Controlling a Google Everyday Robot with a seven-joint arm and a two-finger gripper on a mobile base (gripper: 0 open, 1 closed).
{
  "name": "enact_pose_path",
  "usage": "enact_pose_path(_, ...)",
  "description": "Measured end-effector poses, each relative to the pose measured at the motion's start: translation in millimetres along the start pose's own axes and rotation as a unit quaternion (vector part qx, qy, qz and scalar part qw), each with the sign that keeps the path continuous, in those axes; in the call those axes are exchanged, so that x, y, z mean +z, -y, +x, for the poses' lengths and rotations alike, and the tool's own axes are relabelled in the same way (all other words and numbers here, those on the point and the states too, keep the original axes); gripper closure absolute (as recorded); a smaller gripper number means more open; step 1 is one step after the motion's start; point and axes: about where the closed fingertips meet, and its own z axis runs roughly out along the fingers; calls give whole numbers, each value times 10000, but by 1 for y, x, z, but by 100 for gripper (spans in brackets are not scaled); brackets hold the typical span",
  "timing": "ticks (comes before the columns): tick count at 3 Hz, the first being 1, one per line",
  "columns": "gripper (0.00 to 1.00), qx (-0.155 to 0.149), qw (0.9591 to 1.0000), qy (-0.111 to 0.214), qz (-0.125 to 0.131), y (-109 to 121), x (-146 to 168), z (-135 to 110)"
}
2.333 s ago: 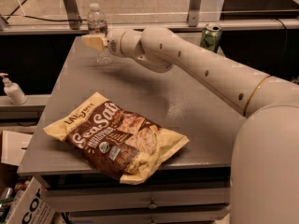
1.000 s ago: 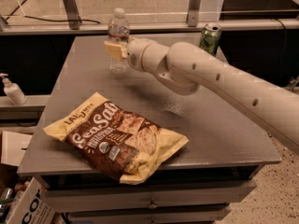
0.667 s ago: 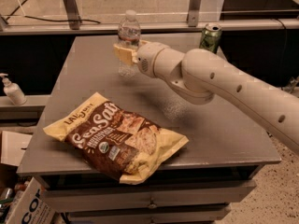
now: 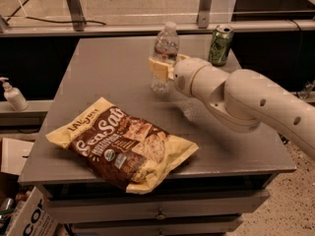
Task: Move water bottle near green can
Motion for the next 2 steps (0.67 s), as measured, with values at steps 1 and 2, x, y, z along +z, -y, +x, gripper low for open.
enact_pose_path(1,100,122,9989,-177,418,26,-33,19)
enact_pose_path(2,100,194,9978,-230,584,36,-45,24)
